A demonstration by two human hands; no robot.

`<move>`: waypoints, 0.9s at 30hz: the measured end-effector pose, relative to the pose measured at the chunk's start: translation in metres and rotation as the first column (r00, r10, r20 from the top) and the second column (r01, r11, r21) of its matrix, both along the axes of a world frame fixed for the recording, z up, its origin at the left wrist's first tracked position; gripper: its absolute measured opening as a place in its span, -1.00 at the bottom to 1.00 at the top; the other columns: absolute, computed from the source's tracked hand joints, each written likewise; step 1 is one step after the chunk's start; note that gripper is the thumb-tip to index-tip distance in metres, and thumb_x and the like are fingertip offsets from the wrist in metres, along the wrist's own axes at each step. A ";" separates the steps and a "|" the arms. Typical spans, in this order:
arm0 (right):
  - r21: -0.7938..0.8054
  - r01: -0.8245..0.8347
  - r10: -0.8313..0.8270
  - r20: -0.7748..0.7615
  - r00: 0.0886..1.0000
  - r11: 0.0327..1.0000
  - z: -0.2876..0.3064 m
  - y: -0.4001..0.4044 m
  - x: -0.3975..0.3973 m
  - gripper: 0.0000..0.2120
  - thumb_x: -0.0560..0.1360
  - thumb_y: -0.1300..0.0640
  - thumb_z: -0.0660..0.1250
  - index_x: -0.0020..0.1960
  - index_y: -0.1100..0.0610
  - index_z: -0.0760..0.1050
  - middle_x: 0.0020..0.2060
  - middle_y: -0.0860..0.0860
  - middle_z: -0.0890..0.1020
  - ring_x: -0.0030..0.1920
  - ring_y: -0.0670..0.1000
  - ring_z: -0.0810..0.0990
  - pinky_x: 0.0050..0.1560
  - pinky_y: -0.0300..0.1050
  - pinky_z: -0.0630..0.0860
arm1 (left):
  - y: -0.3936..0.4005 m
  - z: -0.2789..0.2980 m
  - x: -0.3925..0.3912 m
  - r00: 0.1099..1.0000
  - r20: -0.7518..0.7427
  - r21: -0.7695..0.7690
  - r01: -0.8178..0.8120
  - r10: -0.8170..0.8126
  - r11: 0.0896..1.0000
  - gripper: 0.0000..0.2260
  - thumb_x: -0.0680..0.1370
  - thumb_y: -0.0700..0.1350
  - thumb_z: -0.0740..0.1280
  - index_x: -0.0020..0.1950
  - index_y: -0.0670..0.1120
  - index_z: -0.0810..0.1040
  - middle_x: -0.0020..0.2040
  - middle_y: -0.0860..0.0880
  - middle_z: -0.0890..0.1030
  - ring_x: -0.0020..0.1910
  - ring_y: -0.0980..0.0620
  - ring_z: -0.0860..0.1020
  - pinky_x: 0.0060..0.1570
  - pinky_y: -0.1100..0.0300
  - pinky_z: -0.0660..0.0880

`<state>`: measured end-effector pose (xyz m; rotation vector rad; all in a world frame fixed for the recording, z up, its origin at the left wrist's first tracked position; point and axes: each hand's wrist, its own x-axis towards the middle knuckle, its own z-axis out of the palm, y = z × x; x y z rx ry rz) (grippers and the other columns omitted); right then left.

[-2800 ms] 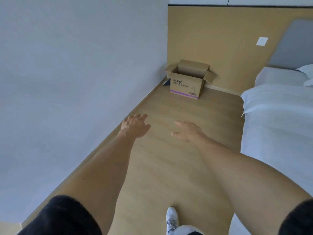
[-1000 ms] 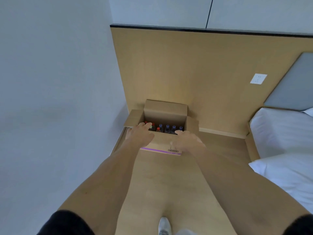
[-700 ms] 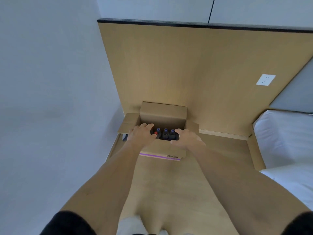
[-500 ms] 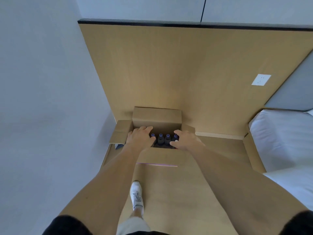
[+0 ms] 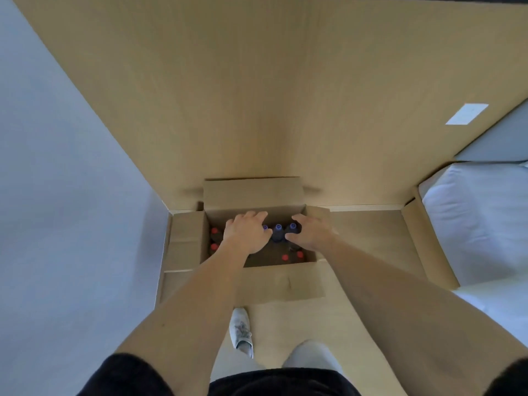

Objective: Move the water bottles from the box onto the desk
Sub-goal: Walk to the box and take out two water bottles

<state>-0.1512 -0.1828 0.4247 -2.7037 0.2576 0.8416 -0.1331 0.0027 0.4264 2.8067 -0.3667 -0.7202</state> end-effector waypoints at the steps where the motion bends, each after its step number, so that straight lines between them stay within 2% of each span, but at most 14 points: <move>1: 0.010 0.017 -0.017 -0.015 1.000 1.000 -0.007 0.000 0.006 -0.32 0.51 -0.25 0.29 0.55 -0.05 0.23 0.42 0.09 0.43 0.37 0.19 0.42 0.33 0.11 0.44 | 0.003 -0.009 0.010 1.000 -0.021 0.001 0.003 -0.003 1.000 -0.49 0.66 0.14 0.16 0.60 0.08 0.21 0.53 -0.05 0.35 0.45 -0.17 0.35 0.39 -0.16 0.33; 4: 0.006 0.047 -0.047 -0.064 0.997 0.999 -0.031 -0.006 0.018 -0.35 0.50 -0.24 0.31 0.52 -0.04 0.27 0.36 0.10 0.46 0.34 0.18 0.46 0.28 0.07 0.45 | 0.009 -0.036 0.031 0.997 -0.078 -0.009 0.001 -0.002 1.000 -0.49 0.65 0.15 0.17 0.59 0.09 0.22 0.52 -0.03 0.37 0.43 -0.17 0.38 0.37 -0.14 0.34; 12: 0.001 0.083 -0.081 -0.205 0.975 0.997 -0.118 -0.018 0.048 -0.35 0.52 -0.24 0.30 0.55 -0.10 0.23 0.40 0.07 0.43 0.39 0.18 0.41 0.35 0.10 0.42 | 0.029 -0.122 0.064 0.979 -0.194 0.013 -0.057 0.058 0.998 -0.51 0.63 0.15 0.21 0.54 0.07 0.29 0.45 -0.04 0.43 0.37 -0.17 0.42 0.29 -0.14 0.39; 20: -0.016 0.037 -0.040 -0.318 0.947 0.999 -0.231 -0.035 0.064 -0.34 0.50 -0.26 0.33 0.53 -0.11 0.25 0.42 0.03 0.41 0.40 0.15 0.42 0.36 0.04 0.39 | 0.006 -0.231 0.078 0.956 -0.286 0.028 -0.051 0.057 0.998 -0.46 0.64 0.14 0.22 0.60 0.09 0.21 0.56 -0.01 0.30 0.44 -0.13 0.37 0.38 -0.12 0.34; 27: -0.037 0.028 -0.040 -0.354 0.934 0.999 -0.312 -0.053 0.076 -0.34 0.50 -0.26 0.32 0.53 -0.13 0.24 0.41 0.05 0.43 0.36 0.18 0.45 0.32 0.03 0.41 | 0.007 -0.313 0.073 0.936 -0.335 0.054 -0.094 0.107 0.994 -0.46 0.63 0.14 0.24 0.59 0.09 0.23 0.52 0.00 0.36 0.44 -0.11 0.37 0.41 -0.08 0.33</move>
